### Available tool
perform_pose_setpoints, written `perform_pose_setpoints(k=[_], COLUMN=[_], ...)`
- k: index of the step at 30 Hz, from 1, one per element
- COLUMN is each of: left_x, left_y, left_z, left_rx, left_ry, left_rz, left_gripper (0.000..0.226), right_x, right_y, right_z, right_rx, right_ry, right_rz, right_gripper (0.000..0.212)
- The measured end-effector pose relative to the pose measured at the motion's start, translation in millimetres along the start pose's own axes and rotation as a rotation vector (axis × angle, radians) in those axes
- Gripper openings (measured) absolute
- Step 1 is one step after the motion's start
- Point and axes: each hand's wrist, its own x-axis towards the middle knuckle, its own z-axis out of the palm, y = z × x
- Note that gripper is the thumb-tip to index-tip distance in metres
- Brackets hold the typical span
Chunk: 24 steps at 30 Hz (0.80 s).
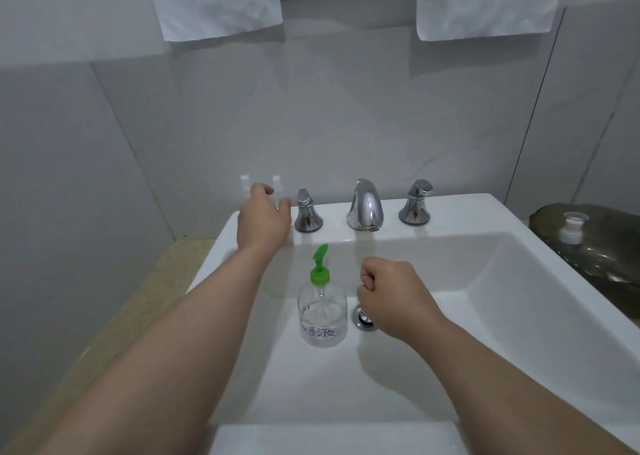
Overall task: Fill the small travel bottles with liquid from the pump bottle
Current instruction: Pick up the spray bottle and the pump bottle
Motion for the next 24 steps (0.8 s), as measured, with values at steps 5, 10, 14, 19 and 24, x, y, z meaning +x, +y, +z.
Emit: perform_pose_setpoints(k=[5,10,14,19,24], left_x=[20,24,11,-43,-119], left_y=[8,10,16,27,28], left_z=[13,23,16,-29,-45], left_rx=[0.033,0.104,0.054,0.033,-0.044], left_ry=[-0.048,-0.076,0.014,0.078,-0.113], left_rz=[-0.09,-0.102,-0.061,-0.041,-0.072], left_gripper=[0.059,0.031,0.036,0.052,0.052], right_x=[1,1,2,3,2], right_y=[-1,-2,-2,-3,0], right_z=[-1,-2,-4,-5,-9], right_rx=[-0.02,-0.033,-0.042,0.021,0.19], right_ry=[0.017,0.015,0.045,0.046,0.058], right_rz=[-0.038,-0.029,-0.003,0.063,0.161], right_gripper=[0.026,0.025,0.023,0.023,0.028])
